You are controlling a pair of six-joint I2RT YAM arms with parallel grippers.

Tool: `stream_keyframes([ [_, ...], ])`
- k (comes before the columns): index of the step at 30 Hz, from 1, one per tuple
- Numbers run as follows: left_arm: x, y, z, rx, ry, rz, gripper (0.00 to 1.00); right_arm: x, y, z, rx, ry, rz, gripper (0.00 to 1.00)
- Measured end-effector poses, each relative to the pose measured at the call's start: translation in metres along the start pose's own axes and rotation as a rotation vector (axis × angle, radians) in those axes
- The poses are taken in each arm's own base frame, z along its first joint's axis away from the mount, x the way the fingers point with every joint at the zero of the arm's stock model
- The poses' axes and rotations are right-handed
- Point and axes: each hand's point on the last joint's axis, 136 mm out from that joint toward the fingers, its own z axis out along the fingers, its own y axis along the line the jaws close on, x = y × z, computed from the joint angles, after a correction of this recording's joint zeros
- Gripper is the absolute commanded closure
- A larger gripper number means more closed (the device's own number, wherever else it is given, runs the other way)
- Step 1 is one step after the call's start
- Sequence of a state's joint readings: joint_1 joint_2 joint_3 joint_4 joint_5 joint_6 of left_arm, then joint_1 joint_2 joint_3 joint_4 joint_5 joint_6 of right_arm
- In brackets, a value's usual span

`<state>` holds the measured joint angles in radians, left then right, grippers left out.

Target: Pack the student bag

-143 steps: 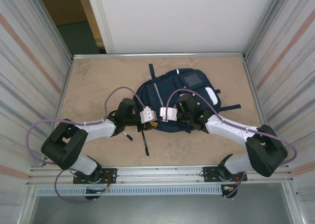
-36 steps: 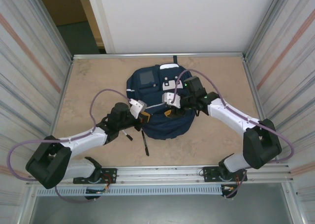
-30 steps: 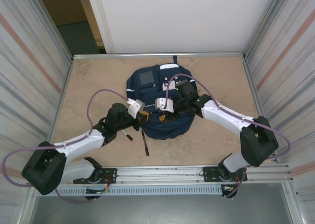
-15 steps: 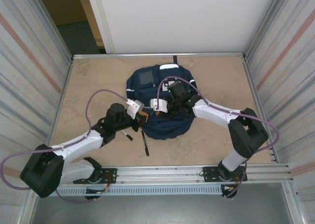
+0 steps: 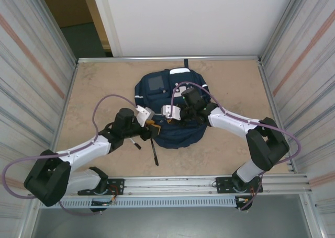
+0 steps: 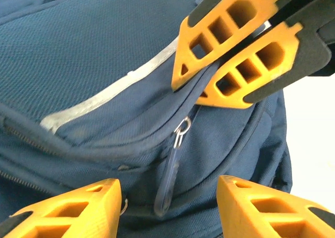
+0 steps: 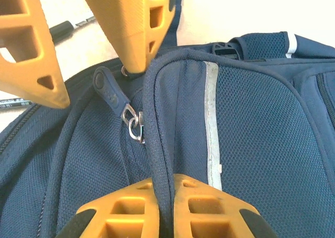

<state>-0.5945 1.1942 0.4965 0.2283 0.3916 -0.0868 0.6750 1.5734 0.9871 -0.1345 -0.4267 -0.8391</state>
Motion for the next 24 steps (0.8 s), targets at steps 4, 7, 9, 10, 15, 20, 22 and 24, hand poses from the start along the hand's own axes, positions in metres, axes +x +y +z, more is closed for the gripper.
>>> stream_keyframes([
  [4, -0.004, -0.003, 0.006, 0.032, 0.008, 0.020, 0.53, 0.000, 0.002, 0.001, 0.000, -0.003, -0.004, 1.00],
  [7, 0.000, -0.002, 0.011, 0.038, 0.030, 0.027, 0.64, 0.001, 0.002, 0.001, 0.002, 0.000, -0.004, 1.00],
  [9, 0.003, 0.001, 0.014, 0.038, 0.039, 0.030, 0.72, 0.001, 0.002, 0.001, 0.002, 0.004, -0.004, 1.00],
  [10, 0.004, 0.002, 0.015, 0.038, 0.044, 0.029, 0.78, 0.002, 0.003, 0.001, 0.001, 0.005, -0.004, 1.00],
  [15, 0.008, 0.000, 0.017, 0.052, 0.055, 0.043, 1.00, 0.006, 0.007, 0.000, -0.002, 0.015, -0.001, 1.00],
  [20, -0.002, -0.004, 0.010, 0.051, 0.025, 0.090, 1.00, 0.000, 0.005, -0.010, 0.035, 0.009, -0.030, 1.00],
  [22, -0.005, -0.003, 0.006, 0.038, 0.016, 0.113, 1.00, -0.002, 0.003, -0.014, 0.049, 0.011, -0.041, 1.00],
  [24, -0.007, -0.002, 0.001, 0.018, 0.011, 0.129, 1.00, -0.002, 0.002, -0.019, 0.065, 0.020, -0.053, 1.00],
])
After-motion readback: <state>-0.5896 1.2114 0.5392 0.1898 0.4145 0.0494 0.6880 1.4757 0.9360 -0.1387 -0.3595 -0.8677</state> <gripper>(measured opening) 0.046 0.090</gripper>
